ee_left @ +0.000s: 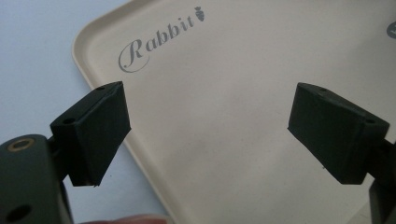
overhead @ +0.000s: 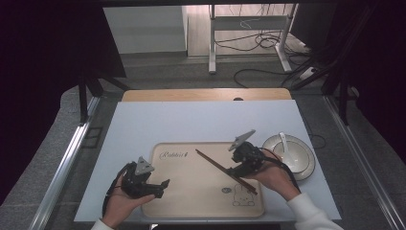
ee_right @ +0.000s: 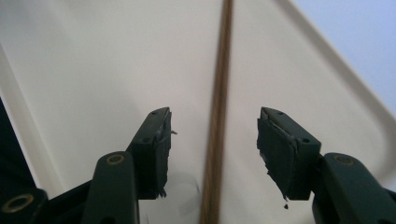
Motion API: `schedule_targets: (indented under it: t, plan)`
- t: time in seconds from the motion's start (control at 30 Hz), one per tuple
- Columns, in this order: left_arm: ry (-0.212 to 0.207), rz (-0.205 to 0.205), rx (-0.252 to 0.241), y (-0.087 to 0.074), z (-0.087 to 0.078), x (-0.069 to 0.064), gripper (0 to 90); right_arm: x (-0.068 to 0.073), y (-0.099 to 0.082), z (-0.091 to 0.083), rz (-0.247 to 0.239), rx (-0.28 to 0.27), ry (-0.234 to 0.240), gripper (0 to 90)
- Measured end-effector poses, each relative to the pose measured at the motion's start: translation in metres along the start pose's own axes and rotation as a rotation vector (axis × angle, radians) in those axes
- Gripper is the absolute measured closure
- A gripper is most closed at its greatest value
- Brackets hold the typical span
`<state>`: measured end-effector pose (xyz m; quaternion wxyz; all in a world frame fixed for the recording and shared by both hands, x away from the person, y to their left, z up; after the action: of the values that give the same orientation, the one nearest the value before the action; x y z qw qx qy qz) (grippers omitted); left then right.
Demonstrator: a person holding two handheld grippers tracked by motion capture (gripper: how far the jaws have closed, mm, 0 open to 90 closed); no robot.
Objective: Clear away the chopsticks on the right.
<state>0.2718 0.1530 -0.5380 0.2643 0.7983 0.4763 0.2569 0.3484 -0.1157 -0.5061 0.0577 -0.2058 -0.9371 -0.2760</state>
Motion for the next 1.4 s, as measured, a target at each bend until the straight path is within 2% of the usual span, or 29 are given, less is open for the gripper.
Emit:
schedule_targets:
  t: [0.1,0.2,0.3,0.47,0.5,0.6,0.63,0.73,0.8,1.0,1.1,1.13,1.2,1.4]
  plan:
    - [-0.003,0.000,-0.001,0.000,0.000,0.000,12.9,-0.003,0.021,0.017,0.017,-0.006,0.056,60.4]
    - [-0.007,0.001,0.000,-0.001,0.000,0.001,12.9,-0.008,0.038,0.036,0.041,0.000,0.110,76.5]
    - [-0.010,-0.004,0.000,-0.001,0.000,0.001,13.0,-0.013,0.049,0.056,0.043,0.026,0.130,88.1]
    - [-0.012,0.000,0.000,-0.001,0.000,0.000,13.0,-0.022,0.059,0.083,0.059,0.071,0.130,89.0]
    - [-0.012,0.001,-0.001,-0.001,0.000,0.000,13.0,-0.026,0.060,0.087,0.053,0.080,0.124,89.0]
    - [-0.013,0.001,-0.003,-0.001,-0.001,0.000,13.0,-0.030,0.063,0.095,0.074,0.083,0.116,89.0]
    - [-0.013,0.001,-0.003,-0.001,-0.001,0.000,13.0,-0.033,0.063,0.096,0.069,0.090,0.109,89.0]
    - [-0.012,0.001,-0.002,-0.001,0.000,0.001,13.0,-0.040,0.061,0.099,0.094,0.098,0.075,89.1]
    - [-0.011,0.001,-0.003,-0.001,0.000,0.001,13.0,-0.046,0.060,0.096,0.115,0.086,0.071,89.0]
    - [-0.010,0.001,-0.005,-0.001,-0.001,0.001,13.0,-0.064,0.049,0.083,0.180,0.076,0.013,89.1]
    - [-0.009,0.001,-0.003,-0.001,-0.001,0.001,13.0,-0.070,0.042,0.076,0.207,0.073,0.017,89.1]
    - [-0.009,0.002,-0.003,-0.001,0.000,0.001,13.0,-0.072,0.039,0.074,0.210,0.076,0.007,89.1]
    - [-0.009,0.006,-0.002,-0.001,0.000,0.001,13.0,-0.075,0.033,0.068,0.202,0.098,-0.048,89.1]
    - [-0.009,0.005,-0.004,-0.001,-0.001,0.001,13.0,-0.084,0.014,0.052,0.244,0.117,-0.097,89.1]
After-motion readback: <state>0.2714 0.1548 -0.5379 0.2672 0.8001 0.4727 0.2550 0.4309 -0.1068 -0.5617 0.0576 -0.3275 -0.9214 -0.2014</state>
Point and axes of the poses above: each handheld gripper's, and its own axes: z roughly forward along the jaws, y roughly out of its top, x roughly to its left, the point moved 7 cm from there along z, roughly forward along the jaws, and after that the axes turned 13 degrees about y, right-handed, at the moved point
